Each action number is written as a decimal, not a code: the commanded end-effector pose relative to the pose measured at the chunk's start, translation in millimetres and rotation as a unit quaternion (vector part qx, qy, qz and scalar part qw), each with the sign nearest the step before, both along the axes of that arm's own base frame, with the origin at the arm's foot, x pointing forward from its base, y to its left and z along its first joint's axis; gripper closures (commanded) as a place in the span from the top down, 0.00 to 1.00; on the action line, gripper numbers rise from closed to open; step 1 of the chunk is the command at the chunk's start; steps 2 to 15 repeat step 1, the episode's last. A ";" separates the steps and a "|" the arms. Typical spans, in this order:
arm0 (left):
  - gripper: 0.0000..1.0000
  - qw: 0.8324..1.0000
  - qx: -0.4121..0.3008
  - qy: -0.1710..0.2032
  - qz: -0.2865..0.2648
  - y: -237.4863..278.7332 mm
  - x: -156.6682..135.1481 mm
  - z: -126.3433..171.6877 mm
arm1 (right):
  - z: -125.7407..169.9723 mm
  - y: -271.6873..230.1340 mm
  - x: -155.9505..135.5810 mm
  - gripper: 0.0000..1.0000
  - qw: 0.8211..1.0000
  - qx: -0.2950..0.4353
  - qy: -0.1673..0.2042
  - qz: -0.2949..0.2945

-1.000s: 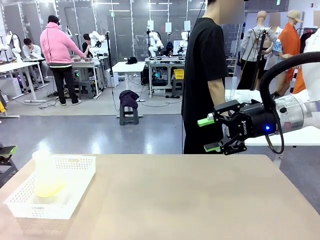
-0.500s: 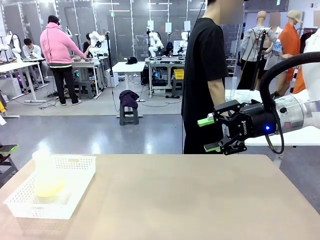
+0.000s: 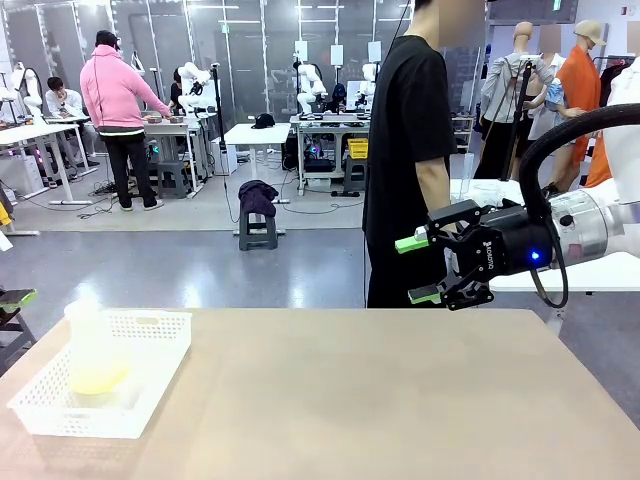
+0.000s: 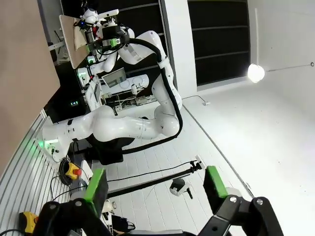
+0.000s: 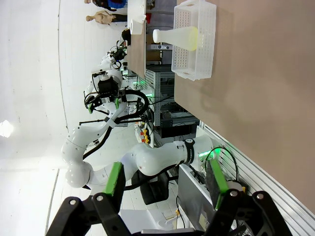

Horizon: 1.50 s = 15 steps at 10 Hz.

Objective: Prepare the solutions needed for the experiment.
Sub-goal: When the human places the Big flask in the center of the table, pick up the Big flask and place it in the left Organizing basket.

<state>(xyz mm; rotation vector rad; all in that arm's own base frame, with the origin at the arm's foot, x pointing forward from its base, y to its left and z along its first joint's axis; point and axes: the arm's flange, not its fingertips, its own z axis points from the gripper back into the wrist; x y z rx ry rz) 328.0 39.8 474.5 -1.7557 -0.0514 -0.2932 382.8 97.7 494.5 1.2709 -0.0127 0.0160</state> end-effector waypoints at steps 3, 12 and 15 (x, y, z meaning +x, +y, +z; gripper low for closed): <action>1.00 1.000 -0.004 -0.006 0.000 -0.7 -1.4 -0.1 | 0.0 1.5 -1.2 0.84 1.000 0.007 0.000 -0.001; 1.00 1.000 -0.004 -0.006 0.000 -0.7 -1.4 -0.1 | 0.0 1.5 -1.2 0.84 1.000 0.007 0.000 -0.001; 1.00 1.000 -0.004 -0.006 0.000 -0.7 -1.4 -0.1 | 0.0 1.5 -1.2 0.84 1.000 0.007 0.000 -0.001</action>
